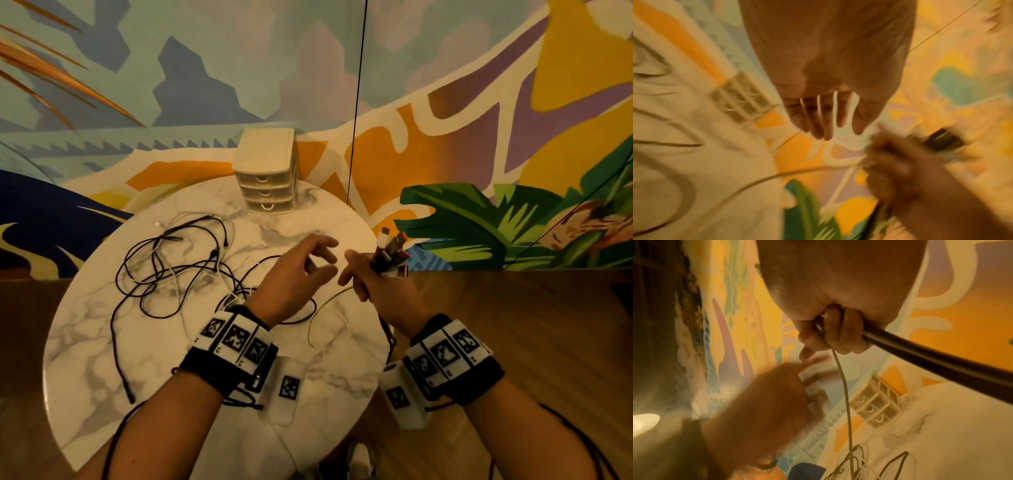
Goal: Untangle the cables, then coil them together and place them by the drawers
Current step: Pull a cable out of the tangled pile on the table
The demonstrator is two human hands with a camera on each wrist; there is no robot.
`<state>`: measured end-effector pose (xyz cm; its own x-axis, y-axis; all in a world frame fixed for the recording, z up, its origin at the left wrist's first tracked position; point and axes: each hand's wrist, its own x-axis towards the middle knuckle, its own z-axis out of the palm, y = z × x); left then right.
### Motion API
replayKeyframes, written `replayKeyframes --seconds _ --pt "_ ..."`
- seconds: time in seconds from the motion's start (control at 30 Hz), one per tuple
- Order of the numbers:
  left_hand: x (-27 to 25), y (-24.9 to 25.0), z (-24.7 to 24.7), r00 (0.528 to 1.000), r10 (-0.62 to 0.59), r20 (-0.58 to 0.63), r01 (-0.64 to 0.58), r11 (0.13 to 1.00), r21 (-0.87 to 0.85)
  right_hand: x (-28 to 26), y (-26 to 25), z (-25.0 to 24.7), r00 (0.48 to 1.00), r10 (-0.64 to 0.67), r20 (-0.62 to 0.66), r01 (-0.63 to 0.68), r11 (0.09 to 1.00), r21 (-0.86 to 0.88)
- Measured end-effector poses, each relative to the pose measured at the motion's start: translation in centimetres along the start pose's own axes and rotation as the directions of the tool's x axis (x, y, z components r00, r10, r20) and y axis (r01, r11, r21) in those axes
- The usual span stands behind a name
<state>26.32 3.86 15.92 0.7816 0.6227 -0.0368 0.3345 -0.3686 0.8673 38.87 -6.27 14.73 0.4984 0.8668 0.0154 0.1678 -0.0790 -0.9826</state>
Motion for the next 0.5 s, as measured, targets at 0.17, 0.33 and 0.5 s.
replayKeyframes --seconds 0.17,0.33,0.5 --pt "-4.7 -11.3 6.7 0.825 -0.369 0.428 0.252 0.918 0.307 0.7 0.6 -1.9 0.989 0.119 -0.087 -0.115 0.992 0.049" --pt "-8.5 -16.1 7.5 0.859 -0.397 0.323 0.183 0.828 0.530 0.5 2.5 -5.3 0.913 0.262 -0.313 -0.233 0.964 0.128" --pt "-9.4 -16.2 5.5 0.974 -0.227 0.025 0.145 0.700 0.699 -0.2 5.2 -7.3 0.861 0.302 -0.410 -0.296 0.952 0.080"
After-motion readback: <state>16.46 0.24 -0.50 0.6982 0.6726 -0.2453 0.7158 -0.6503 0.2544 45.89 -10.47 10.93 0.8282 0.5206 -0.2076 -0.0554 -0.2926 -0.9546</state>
